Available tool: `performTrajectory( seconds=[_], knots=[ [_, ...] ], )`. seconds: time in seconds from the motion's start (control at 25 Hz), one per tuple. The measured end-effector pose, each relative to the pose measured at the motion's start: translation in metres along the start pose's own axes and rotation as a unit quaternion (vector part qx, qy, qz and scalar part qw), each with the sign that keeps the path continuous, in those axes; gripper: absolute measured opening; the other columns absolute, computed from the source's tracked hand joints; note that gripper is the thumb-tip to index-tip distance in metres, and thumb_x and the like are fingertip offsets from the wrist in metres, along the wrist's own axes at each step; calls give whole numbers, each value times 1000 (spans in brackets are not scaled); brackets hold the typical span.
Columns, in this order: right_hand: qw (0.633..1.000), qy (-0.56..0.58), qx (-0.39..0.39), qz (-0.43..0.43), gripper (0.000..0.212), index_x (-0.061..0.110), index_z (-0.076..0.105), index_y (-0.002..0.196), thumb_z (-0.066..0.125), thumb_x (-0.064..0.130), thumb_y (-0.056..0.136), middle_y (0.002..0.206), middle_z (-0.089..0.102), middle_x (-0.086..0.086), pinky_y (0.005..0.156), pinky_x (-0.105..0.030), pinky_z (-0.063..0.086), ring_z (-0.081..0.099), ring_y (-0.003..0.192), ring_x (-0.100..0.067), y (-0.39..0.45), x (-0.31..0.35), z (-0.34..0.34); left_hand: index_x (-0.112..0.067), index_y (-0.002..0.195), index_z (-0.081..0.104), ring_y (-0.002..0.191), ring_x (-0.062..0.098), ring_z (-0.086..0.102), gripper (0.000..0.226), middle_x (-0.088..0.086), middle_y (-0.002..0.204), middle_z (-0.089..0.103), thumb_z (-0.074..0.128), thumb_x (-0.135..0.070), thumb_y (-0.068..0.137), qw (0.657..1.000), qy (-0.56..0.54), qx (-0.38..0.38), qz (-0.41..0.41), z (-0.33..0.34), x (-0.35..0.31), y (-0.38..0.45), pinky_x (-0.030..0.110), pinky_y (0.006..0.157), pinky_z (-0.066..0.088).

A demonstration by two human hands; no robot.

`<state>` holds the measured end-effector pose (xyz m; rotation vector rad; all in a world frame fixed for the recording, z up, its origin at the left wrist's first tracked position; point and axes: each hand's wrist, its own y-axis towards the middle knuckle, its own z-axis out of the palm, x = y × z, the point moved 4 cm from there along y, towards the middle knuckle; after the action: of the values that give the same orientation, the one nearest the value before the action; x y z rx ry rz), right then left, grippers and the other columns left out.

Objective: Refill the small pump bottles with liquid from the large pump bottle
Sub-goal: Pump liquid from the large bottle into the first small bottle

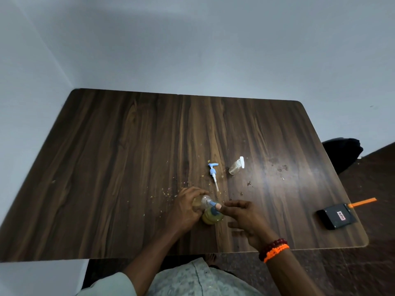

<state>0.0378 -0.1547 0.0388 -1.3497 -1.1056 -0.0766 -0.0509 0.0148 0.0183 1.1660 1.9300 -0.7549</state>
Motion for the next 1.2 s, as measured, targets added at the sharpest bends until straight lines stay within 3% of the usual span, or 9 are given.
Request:
performTrajectory(
  seconds=[0.28, 0.44, 0.6, 0.76, 0.88, 1.04, 1.12, 1.2],
  knots=[
    [999, 27, 18, 3, 11, 19, 85, 84, 86, 29, 80, 109, 74, -21, 72, -42, 45, 59, 86, -33, 1, -6, 6, -12, 123, 73, 121, 19, 58, 48, 4, 124, 70, 74, 7, 79, 1000, 8, 2, 1, 0, 3, 3, 35, 106, 49],
    [998, 50, 46, -2, 26, 13, 85, 88, 87, 33, 71, 95, 73, -24, 60, -35, 41, 46, 75, -29, 0, -4, 5, -16, 122, 73, 120, 14, 57, 45, 0, 124, 69, 78, 1, 81, 1000, 4, 4, 4, 0, 6, 5, 25, 102, 47],
    [998, 27, 50, -4, 24, 15, 85, 91, 87, 33, 76, 100, 75, -15, 70, -38, 45, 53, 82, -27, 3, -1, 0, -15, 121, 73, 121, 15, 58, 42, 2, 124, 70, 79, -1, 82, 1000, -3, 3, 10, -3, 4, 10, 17, 100, 43],
    [999, 36, 22, -23, 15, 14, 85, 85, 87, 27, 77, 107, 74, -26, 74, -44, 47, 57, 86, -33, 2, -3, 7, -14, 121, 74, 119, 14, 58, 43, 2, 123, 71, 77, 2, 81, 1000, 13, 5, 14, -2, 6, 7, 4, 94, 36],
    [998, 33, 22, -42, 16, 16, 85, 85, 86, 29, 76, 108, 74, -27, 76, -45, 48, 60, 88, -36, -1, -3, 6, -14, 119, 75, 118, 16, 60, 41, 3, 122, 72, 78, 1, 82, 1000, 3, 6, 12, -1, 5, 8, 11, 95, 40],
    [998, 35, 44, 0, 24, 18, 85, 94, 87, 34, 77, 110, 77, -6, 85, -51, 58, 66, 110, -39, -1, -4, 1, -17, 117, 75, 116, 14, 61, 40, 0, 119, 72, 81, -3, 80, 1000, -3, 6, 20, -2, 4, 12, 10, 95, 41],
    [998, 39, 41, 5, 25, 16, 84, 96, 87, 31, 77, 110, 77, -7, 82, -48, 57, 66, 110, -37, 0, -3, 4, -18, 118, 74, 117, 14, 60, 40, -1, 121, 71, 80, -3, 81, 1000, -2, 14, 20, -1, 5, 11, 19, 99, 45],
    [999, 35, 30, 2, 25, 11, 83, 98, 86, 27, 79, 110, 77, -11, 88, -55, 58, 67, 104, -31, 0, -1, 7, -17, 119, 74, 119, 16, 59, 39, 0, 122, 71, 78, -3, 83, 1000, -5, 20, 13, 1, 8, 10, 27, 103, 47]
  ],
)
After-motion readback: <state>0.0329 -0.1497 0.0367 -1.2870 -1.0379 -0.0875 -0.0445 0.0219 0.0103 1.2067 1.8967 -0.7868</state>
